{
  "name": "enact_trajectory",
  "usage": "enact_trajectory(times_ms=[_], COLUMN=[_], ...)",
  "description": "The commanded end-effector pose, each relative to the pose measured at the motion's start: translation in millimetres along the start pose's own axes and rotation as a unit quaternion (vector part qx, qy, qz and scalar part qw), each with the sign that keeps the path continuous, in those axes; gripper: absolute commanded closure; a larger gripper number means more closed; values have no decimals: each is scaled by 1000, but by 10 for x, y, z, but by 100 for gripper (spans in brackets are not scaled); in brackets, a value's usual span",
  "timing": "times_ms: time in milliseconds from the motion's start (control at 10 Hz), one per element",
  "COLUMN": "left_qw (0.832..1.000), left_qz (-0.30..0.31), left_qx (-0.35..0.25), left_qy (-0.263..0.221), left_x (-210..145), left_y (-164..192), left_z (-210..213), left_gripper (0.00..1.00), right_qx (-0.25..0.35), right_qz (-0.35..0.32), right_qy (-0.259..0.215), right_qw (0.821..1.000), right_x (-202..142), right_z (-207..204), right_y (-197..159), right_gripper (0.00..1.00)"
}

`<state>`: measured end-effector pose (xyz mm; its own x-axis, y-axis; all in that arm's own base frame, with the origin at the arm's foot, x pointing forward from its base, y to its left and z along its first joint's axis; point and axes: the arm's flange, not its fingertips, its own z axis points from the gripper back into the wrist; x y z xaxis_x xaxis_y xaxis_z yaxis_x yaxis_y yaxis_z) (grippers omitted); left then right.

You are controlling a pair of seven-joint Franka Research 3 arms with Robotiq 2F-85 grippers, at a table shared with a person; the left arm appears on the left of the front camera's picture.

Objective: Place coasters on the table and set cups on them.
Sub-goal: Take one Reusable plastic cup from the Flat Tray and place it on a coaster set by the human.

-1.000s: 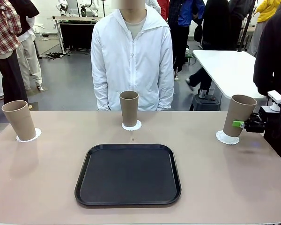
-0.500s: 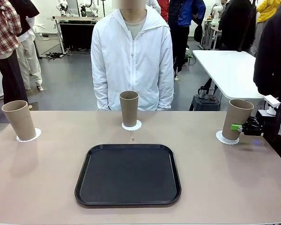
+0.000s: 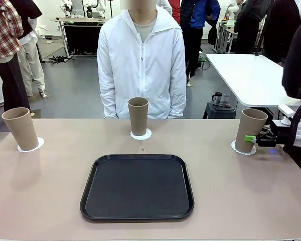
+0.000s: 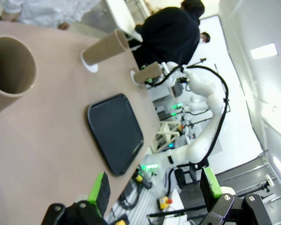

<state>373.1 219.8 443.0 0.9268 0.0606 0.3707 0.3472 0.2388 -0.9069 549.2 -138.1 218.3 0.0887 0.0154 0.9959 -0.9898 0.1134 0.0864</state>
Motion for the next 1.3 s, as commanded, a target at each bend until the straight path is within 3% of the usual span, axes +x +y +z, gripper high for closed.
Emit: enact_trajectory(times_ms=[0, 200, 800, 1200], left_qw=[1000, 1000, 1000, 1000], left_qz=[3, 3, 3, 3], left_qx=[1, 1, 1, 1], left_qy=[-3, -3, -3, -3], left_x=[-5, -5, -5, -5], left_y=[-14, -14, -14, -14], left_z=[1, 1, 1, 1], left_gripper=[0, 0, 0, 0], right_qx=[6, 7, 16, 13], right_qz=[-6, -6, 6, -1], right_qy=[-3, 1, 28, 114], right_qw=[1000, 1000, 999, 993], right_x=[49, 52, 93, 231], right_z=[15, 19, 34, 78], right_y=[-62, -52, 45, 182], right_gripper=[18, 0, 0, 0])
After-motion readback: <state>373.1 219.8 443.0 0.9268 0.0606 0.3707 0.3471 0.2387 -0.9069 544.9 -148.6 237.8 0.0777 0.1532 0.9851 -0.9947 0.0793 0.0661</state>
